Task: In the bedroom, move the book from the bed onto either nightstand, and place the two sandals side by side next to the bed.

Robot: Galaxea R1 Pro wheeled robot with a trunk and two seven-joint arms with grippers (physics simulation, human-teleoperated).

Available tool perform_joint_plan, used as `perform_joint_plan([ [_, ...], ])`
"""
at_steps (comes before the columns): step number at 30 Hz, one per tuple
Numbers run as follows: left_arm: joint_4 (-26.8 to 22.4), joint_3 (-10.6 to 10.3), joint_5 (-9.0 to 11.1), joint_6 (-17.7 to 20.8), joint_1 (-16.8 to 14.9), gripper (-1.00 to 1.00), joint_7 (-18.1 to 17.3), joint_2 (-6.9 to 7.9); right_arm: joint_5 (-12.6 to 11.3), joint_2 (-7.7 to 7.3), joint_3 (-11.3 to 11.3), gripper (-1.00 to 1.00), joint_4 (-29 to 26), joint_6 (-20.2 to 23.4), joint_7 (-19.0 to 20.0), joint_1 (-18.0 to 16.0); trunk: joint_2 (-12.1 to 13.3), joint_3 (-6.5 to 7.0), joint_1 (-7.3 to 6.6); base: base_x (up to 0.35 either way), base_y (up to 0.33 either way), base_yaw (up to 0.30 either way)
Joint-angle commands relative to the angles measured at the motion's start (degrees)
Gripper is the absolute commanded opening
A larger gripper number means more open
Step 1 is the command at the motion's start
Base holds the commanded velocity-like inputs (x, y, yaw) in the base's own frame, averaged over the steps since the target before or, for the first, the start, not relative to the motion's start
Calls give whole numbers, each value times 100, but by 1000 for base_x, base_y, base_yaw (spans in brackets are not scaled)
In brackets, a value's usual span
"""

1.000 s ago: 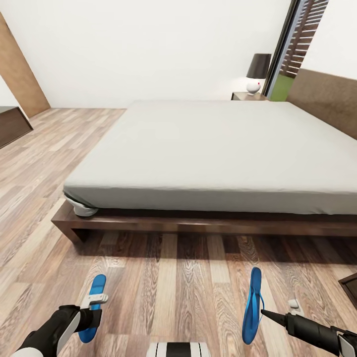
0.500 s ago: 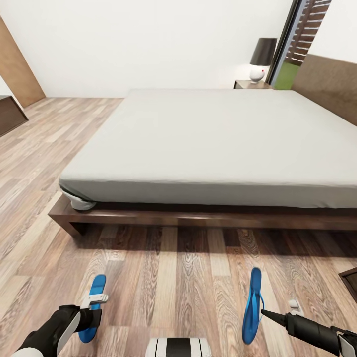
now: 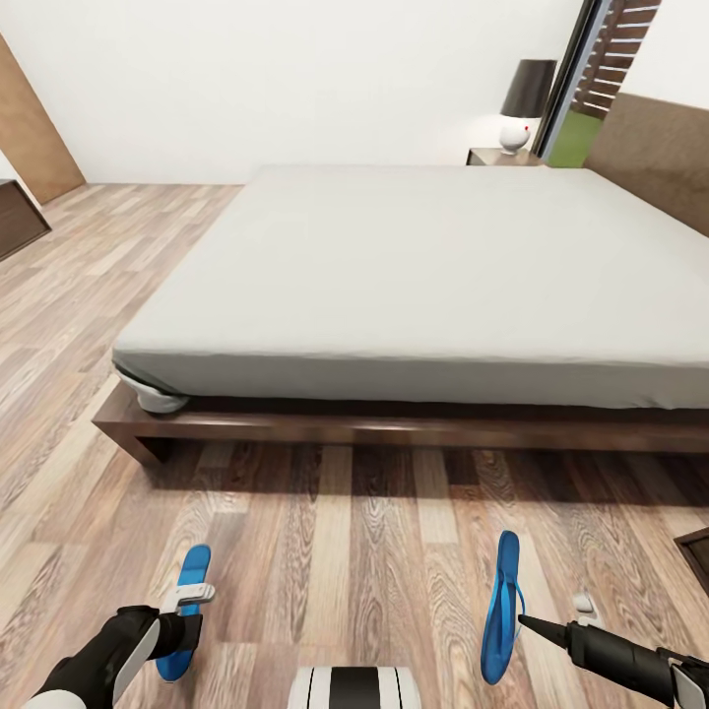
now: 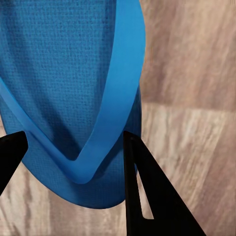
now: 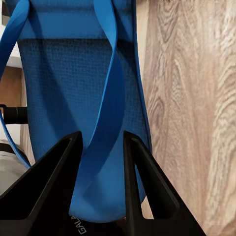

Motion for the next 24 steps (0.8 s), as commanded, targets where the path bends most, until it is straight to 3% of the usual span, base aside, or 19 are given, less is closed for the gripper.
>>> perform_joint_plan([
  [1,-7,-30,50,27,-1,-100,12,6,-11,-1,-5,-100,1,29,17,-3,-2,-4,0,205,126,0],
  [16,-7,-37,50,27,-1,-100,10,5,-11,-1,-5,-100,1,29,17,-3,-2,-4,0,276,163,0],
  [24,-7,-39,49,18,-1,-100,9,5,-11,-2,-5,-100,1,29,17,-3,-2,-4,0,242,22,0],
])
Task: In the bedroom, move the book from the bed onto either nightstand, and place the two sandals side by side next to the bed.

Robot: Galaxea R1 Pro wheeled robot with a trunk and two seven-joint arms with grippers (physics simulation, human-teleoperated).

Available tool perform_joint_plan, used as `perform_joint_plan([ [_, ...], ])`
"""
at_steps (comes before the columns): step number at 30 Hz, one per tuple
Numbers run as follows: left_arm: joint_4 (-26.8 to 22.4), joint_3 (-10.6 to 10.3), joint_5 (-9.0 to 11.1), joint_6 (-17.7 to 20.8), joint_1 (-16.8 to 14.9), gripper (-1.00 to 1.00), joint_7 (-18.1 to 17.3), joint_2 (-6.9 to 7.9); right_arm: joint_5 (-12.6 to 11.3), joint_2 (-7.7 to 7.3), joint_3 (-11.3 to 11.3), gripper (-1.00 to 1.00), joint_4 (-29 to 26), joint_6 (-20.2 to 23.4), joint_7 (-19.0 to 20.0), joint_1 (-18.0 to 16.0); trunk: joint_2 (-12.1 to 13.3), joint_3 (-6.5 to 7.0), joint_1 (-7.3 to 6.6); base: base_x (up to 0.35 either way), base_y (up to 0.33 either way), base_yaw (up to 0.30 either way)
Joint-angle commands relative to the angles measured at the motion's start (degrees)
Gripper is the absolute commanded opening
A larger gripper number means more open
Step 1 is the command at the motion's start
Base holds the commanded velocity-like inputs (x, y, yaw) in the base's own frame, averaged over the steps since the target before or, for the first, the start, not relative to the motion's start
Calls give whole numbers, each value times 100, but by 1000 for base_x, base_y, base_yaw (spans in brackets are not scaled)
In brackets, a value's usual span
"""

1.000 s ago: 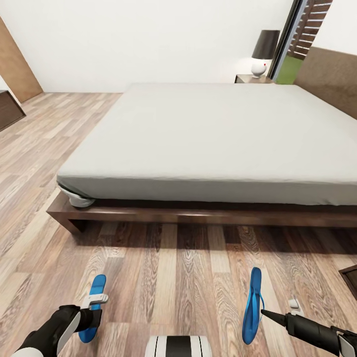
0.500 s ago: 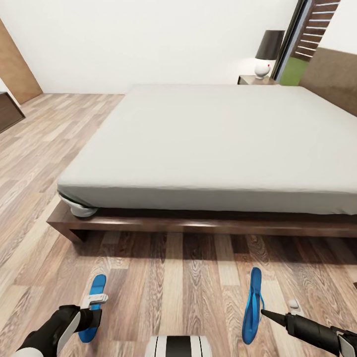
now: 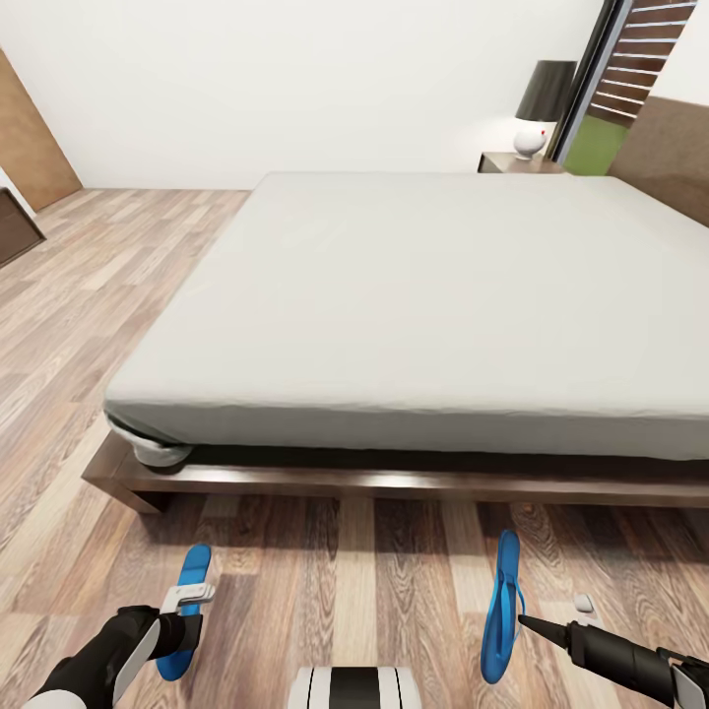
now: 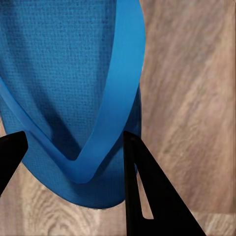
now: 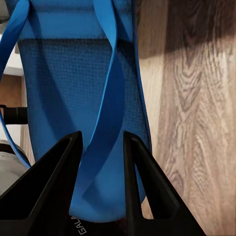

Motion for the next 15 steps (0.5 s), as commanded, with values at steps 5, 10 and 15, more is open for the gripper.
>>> perform_joint_plan([
  [5,-8,-34,46,20,-1,-100,12,7,-10,-2,5,-100,1,29,16,-2,-2,-4,0,19,0,0],
  [10,-8,-39,47,19,-1,-100,12,7,-10,0,5,-100,1,29,16,-2,-2,-4,0,145,0,0],
  [15,-12,-34,51,18,-1,-100,12,7,-10,-2,5,-100,1,29,16,-2,-2,-4,0,66,0,0],
])
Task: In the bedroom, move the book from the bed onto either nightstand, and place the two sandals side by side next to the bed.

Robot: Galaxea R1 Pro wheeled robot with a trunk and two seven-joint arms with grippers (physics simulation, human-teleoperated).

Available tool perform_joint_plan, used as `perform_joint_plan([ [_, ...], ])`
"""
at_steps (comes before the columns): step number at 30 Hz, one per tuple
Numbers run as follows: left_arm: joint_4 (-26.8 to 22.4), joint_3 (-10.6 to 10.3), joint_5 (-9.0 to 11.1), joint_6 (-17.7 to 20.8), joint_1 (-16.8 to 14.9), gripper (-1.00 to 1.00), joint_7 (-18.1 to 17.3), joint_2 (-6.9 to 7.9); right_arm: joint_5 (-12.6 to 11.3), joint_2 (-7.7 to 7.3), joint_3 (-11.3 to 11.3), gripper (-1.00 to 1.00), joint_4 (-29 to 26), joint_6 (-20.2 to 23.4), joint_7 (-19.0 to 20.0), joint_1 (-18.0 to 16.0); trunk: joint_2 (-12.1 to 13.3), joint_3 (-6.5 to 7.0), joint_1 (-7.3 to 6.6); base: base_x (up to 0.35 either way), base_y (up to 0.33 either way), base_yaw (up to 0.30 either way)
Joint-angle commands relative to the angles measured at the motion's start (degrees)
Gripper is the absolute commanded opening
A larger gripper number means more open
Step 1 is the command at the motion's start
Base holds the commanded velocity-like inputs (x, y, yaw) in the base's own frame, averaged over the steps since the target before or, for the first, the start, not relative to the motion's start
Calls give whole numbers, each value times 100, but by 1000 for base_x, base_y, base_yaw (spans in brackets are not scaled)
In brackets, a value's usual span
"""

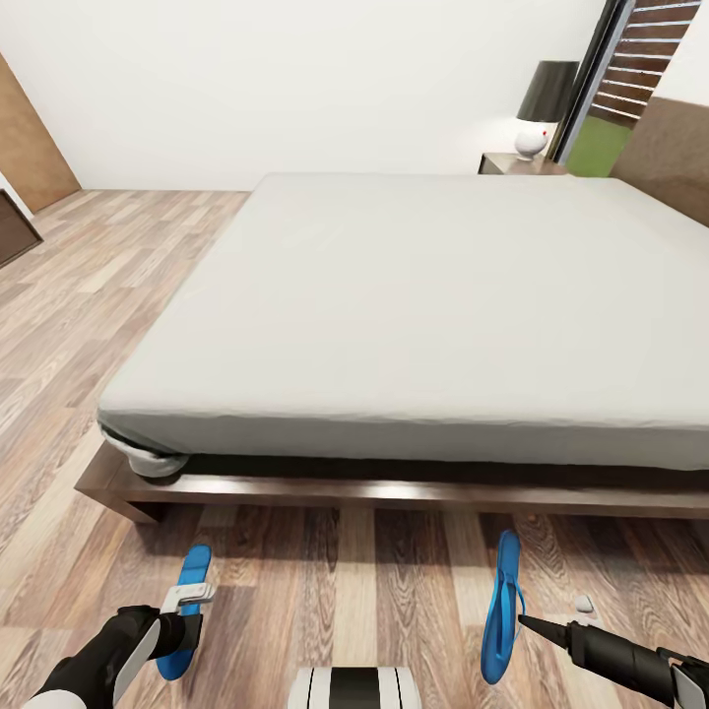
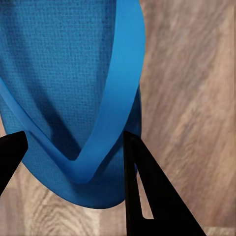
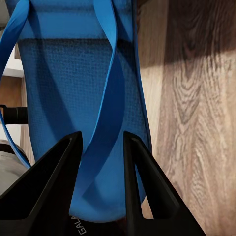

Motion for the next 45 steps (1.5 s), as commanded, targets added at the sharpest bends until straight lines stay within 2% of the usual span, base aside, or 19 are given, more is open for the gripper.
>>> perform_joint_plan([
  [1,-7,-30,51,28,-1,-100,13,7,-11,-1,3,-100,1,29,16,-2,-2,-4,-1,12,0,0],
  [4,-6,-29,52,28,-1,-100,13,7,-11,-1,3,-100,1,29,16,-2,-2,-4,-1,4,0,0],
  [35,-5,-28,46,-10,-1,-100,13,-49,-10,7,3,-100,1,29,16,-2,-43,-691,79,0,0,0],
  [45,-4,-28,46,-162,-1,-100,12,-47,-10,8,3,-100,1,29,16,-2,-43,-691,79,0,0,0],
])
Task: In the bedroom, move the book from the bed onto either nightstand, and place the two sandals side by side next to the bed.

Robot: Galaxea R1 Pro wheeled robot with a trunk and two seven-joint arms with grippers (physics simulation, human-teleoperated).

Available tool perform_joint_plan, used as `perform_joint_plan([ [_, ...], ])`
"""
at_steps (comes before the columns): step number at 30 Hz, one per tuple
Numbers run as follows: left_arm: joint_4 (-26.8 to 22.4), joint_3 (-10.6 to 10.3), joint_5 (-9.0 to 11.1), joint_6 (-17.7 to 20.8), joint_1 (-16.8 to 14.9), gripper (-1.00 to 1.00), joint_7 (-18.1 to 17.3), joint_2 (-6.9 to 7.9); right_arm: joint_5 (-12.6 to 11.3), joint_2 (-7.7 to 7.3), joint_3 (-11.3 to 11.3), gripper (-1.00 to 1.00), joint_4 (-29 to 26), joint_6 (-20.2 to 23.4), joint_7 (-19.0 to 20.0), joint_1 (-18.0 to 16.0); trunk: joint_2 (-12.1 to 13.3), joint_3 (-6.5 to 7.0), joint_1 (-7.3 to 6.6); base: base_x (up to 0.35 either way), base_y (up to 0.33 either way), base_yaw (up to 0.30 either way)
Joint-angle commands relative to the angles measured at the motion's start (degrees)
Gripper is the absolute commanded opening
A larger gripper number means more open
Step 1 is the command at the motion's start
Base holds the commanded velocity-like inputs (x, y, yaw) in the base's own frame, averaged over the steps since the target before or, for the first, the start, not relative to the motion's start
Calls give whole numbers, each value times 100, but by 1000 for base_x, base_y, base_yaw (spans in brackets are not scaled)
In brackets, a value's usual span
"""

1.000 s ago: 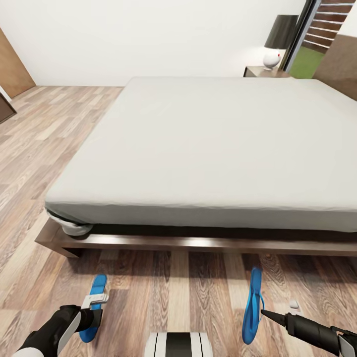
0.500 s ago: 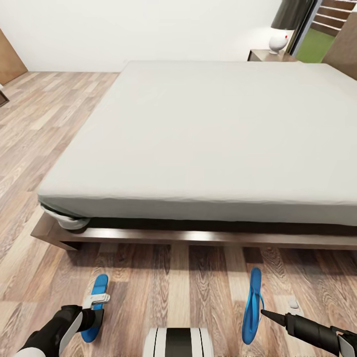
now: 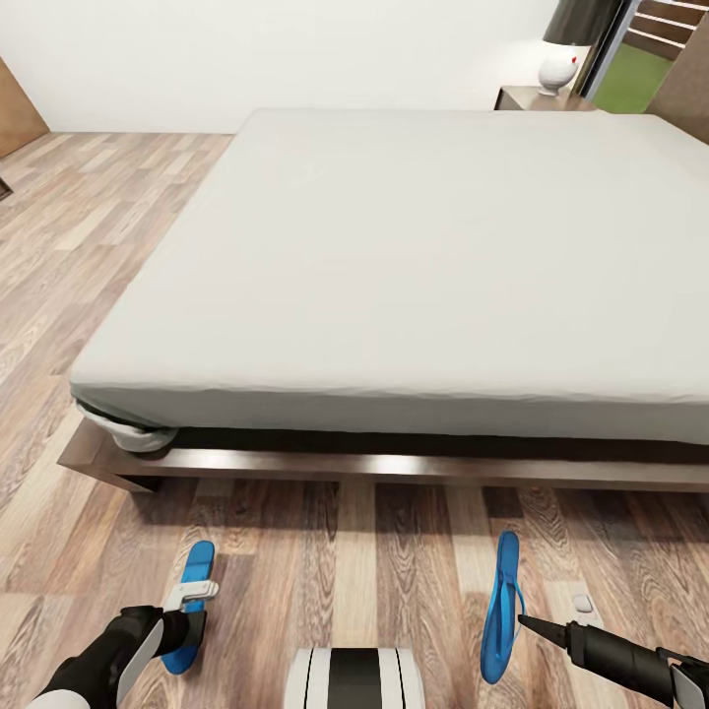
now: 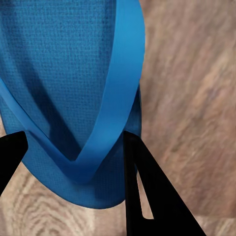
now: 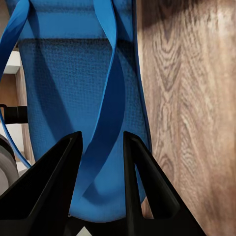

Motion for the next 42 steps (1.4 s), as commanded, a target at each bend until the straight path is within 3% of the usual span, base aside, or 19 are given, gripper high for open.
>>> perform_joint_plan([
  [1,-9,-31,55,28,-1,-100,14,7,-11,-1,3,-100,1,29,16,-2,-1,-4,-1,0,0,0],
  [6,-9,-31,55,-18,-1,-100,13,4,-11,-1,3,-100,1,29,15,-2,-1,-4,-1,0,0,0],
  [12,-2,-31,55,-372,-1,-100,14,4,-9,-1,3,-100,1,29,14,-2,-1,-4,-1,0,0,0],
  [24,1,-26,55,-423,-1,-100,15,8,-10,-1,3,-100,1,29,15,-2,-1,-4,-1,0,0,0],
  [42,7,-24,55,-421,-1,-100,15,8,-10,-1,3,-100,1,29,8,-2,-23,-358,40,0,0,0],
])
